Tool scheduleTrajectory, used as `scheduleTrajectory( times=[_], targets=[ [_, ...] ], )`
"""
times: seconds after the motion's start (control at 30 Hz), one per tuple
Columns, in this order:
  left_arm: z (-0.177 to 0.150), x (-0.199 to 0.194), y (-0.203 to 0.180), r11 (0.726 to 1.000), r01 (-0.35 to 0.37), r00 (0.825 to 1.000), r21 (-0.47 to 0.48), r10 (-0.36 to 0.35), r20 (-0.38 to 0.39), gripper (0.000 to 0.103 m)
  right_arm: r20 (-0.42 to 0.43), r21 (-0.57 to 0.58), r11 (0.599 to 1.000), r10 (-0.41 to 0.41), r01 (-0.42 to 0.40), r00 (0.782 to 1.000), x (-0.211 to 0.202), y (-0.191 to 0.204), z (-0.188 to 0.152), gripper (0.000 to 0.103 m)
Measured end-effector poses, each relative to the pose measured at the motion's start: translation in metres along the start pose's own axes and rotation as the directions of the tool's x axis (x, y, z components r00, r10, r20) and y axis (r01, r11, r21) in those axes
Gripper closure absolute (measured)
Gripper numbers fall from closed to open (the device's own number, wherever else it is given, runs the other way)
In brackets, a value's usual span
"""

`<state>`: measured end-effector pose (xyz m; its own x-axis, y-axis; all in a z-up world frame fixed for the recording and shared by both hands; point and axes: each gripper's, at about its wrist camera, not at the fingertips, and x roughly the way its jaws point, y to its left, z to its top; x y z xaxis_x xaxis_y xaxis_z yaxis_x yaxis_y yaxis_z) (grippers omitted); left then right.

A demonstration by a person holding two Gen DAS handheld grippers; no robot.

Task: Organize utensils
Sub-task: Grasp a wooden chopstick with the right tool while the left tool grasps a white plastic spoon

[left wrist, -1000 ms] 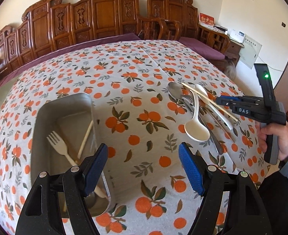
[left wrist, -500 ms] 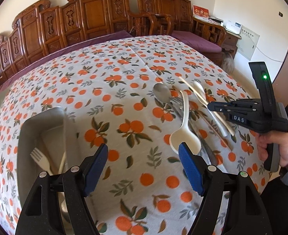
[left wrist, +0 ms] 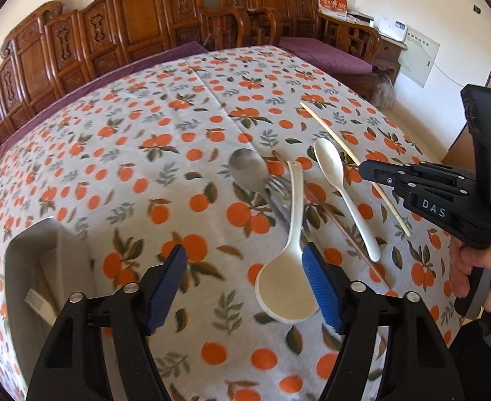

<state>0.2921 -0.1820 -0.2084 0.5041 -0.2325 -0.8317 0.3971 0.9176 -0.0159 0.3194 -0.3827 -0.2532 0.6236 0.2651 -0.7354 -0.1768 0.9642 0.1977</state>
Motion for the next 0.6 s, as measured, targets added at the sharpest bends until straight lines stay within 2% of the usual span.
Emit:
scheduleTrajectory(
  times=[0.03, 0.2, 0.6],
  targets=[
    [0.001, 0.005, -0.002, 1.000, 0.010, 1.000, -0.003, -0.010, -0.014, 0.049, 0.001, 0.005, 1.000, -0.001, 0.001, 1.000, 0.000, -0.001, 0.000, 0.097],
    [0.002, 0.026, -0.013, 0.999, 0.051, 0.997, -0.010, -0.051, -0.056, 0.066, 0.007, 0.006, 1.000, 0.000, 0.000, 1.000, 0.000, 0.000, 0.000, 0.097],
    [0.013, 0.060, -0.021, 0.996, 0.087, 0.991, -0.035, -0.090, -0.104, 0.085, 0.017, 0.012, 1.000, 0.026, -0.026, 1.000, 0.000, 0.004, 0.003, 0.097]
  ],
)
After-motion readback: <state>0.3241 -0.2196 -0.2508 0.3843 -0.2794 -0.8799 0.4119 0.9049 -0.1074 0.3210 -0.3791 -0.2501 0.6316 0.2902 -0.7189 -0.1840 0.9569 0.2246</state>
